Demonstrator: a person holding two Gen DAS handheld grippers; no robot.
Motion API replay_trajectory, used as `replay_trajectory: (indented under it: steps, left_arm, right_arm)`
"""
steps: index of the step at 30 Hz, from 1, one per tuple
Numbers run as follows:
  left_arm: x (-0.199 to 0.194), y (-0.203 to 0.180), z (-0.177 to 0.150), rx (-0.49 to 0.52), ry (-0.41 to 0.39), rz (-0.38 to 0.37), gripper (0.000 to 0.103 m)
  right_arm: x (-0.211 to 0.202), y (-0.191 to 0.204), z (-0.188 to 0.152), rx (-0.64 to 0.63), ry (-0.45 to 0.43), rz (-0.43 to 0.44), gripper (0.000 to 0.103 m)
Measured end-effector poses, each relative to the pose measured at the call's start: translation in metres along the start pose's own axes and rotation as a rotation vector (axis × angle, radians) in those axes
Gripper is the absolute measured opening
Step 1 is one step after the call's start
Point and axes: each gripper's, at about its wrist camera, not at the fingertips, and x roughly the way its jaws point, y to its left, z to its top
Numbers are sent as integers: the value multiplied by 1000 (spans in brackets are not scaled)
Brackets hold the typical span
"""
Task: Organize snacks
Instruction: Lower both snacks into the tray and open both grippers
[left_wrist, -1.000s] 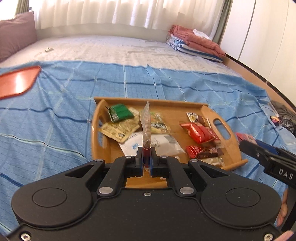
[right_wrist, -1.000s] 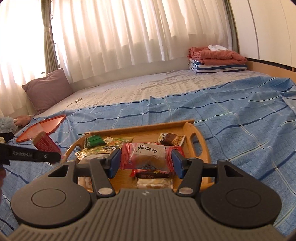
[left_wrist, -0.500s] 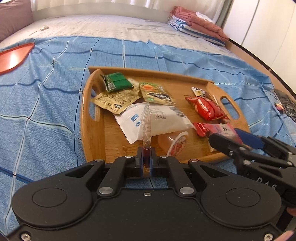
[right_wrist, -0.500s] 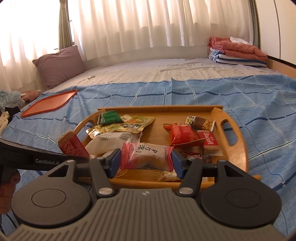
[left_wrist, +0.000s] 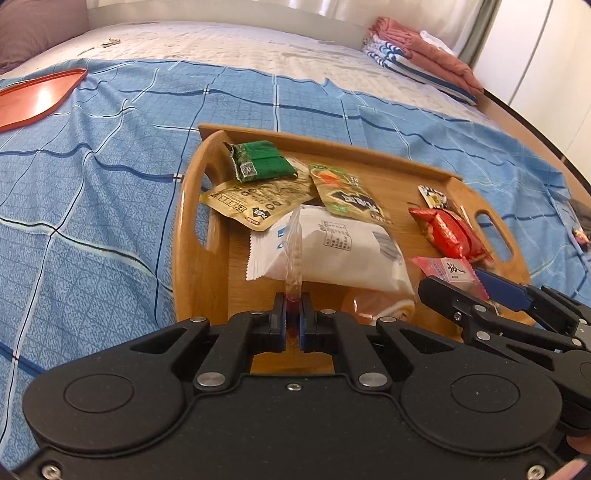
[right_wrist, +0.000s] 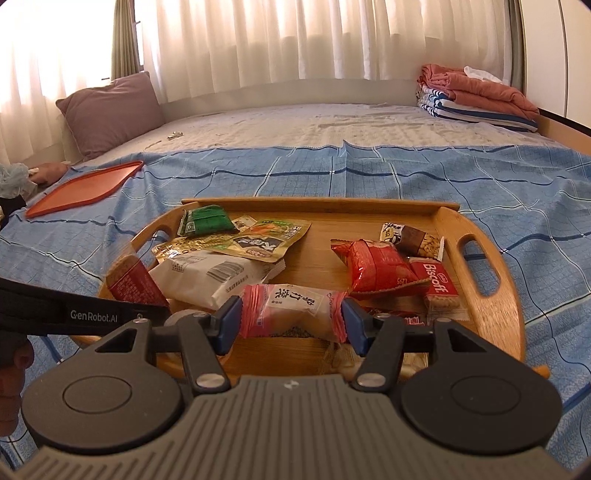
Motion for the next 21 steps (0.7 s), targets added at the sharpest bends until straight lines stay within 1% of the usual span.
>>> replay_trajectory:
  steps: [5,9,13,17,21]
  left_arm:
    - [6,2,5,-10,-14,11,6]
    - [9,-1,6,1,-38,39,6]
    - [11,-4,7,3,-49,55,7]
    - [13,-7,7,18,-57,77,10]
    - [10,-9,6,29,-69,104,13]
  right_arm:
    - [7,1,0,-9,8,-7,61]
    - [15,2,1,-23,13,-12,61]
    - [19,0,7,-3,8,-14,61]
    - [24,-4,6,28,29,-14,62]
    - [23,-3,2,26,23,-13,64]
